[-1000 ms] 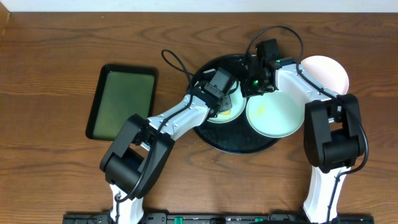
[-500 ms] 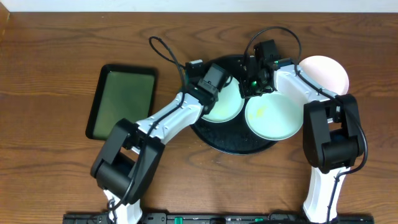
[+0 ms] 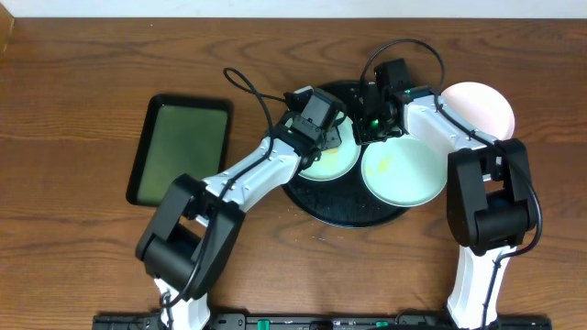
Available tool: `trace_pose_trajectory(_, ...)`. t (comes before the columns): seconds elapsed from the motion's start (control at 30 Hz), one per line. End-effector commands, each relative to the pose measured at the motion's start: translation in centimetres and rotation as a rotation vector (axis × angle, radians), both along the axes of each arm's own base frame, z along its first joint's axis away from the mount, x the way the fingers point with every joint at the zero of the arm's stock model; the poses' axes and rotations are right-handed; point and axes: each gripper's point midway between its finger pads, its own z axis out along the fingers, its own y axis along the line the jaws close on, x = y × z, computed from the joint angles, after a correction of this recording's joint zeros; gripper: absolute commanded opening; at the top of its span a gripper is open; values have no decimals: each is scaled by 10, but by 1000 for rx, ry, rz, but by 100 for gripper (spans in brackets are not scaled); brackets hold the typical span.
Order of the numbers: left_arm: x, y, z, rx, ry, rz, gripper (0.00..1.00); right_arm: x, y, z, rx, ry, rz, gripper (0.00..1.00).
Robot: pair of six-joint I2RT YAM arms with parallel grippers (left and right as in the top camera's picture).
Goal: Clean dirty plates on tray and stack at the side
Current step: 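Scrub the green plate with the sponge while the right gripper holds it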
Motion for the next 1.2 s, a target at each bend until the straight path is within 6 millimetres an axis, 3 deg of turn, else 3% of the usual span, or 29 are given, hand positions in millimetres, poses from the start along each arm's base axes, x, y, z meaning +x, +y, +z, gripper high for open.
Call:
trace_pose_trajectory(0.0,-4,9,-34,51,56,30,8,-7,-5,-11,-40,19,7,1)
trace_pose_trajectory(0.13,0,32,-43,175,32,68,8,-7,-5,-12,-40,19,7,1)
trace_pose_trajectory(0.33,-2,73,-40,413,1,107,8,-7,-5,-12,-41,22,7,1)
trace_pose_trajectory(0.57,-1,100,-12,552,-58,156,8,-8,-5,-12,-42,23,7,1)
trace_pose_trajectory(0.83,1,91,19,468,-106,150,8,-8,-5,-12,-42,23,7,1)
trace_pose_trajectory(1.07,-21,17,-3,99,62,-55,8,-7,-5,-11,-40,18,8,1)
trace_pose_trajectory(1.17,-28,1,-12,8,124,-79,8,-7,-5,-12,-40,18,8,1)
